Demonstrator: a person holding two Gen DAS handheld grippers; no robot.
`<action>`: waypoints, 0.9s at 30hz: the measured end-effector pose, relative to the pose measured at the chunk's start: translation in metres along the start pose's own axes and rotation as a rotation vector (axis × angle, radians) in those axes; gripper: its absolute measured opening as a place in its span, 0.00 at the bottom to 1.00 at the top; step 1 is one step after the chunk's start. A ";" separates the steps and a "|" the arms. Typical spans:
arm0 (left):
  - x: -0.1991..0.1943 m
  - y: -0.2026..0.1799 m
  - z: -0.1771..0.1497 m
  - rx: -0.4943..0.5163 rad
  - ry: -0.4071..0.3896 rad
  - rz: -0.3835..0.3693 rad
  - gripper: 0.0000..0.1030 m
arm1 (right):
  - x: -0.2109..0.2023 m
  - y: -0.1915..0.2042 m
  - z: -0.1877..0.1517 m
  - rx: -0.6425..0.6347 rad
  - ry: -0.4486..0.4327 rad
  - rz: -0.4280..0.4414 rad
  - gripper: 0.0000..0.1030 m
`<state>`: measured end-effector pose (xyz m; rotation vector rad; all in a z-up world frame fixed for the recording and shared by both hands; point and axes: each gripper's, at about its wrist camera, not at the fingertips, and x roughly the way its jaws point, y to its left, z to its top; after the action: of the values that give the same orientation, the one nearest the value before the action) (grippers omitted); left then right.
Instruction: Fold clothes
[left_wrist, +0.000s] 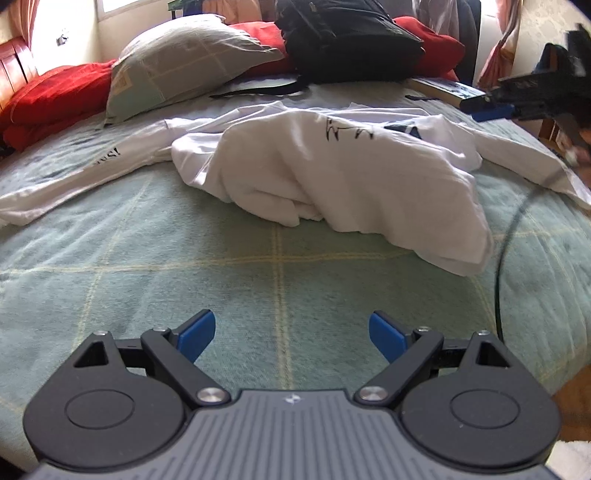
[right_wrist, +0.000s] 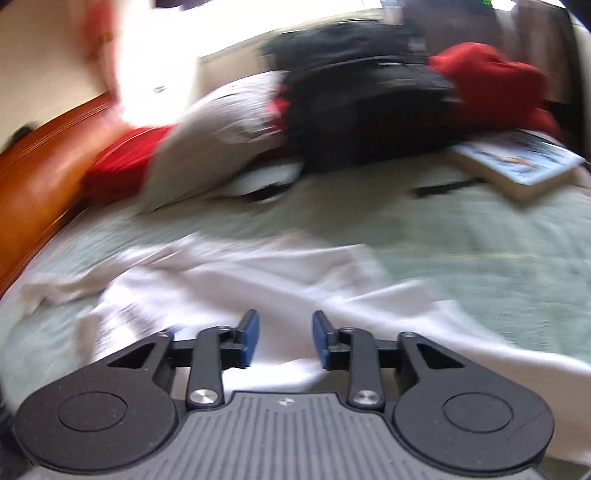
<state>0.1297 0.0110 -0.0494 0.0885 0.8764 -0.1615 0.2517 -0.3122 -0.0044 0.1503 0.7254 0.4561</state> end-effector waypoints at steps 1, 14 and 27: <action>0.005 0.002 0.000 -0.002 0.009 -0.001 0.91 | -0.003 0.012 -0.006 -0.035 0.005 0.025 0.51; 0.021 0.019 -0.006 0.054 0.000 -0.066 0.99 | -0.034 0.109 -0.078 -0.248 0.093 0.147 0.70; -0.013 0.063 -0.008 0.053 -0.027 0.111 0.99 | 0.020 0.188 -0.090 -0.251 0.182 0.266 0.83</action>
<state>0.1267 0.0752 -0.0440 0.1841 0.8380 -0.0821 0.1394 -0.1377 -0.0291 -0.0322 0.8231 0.8181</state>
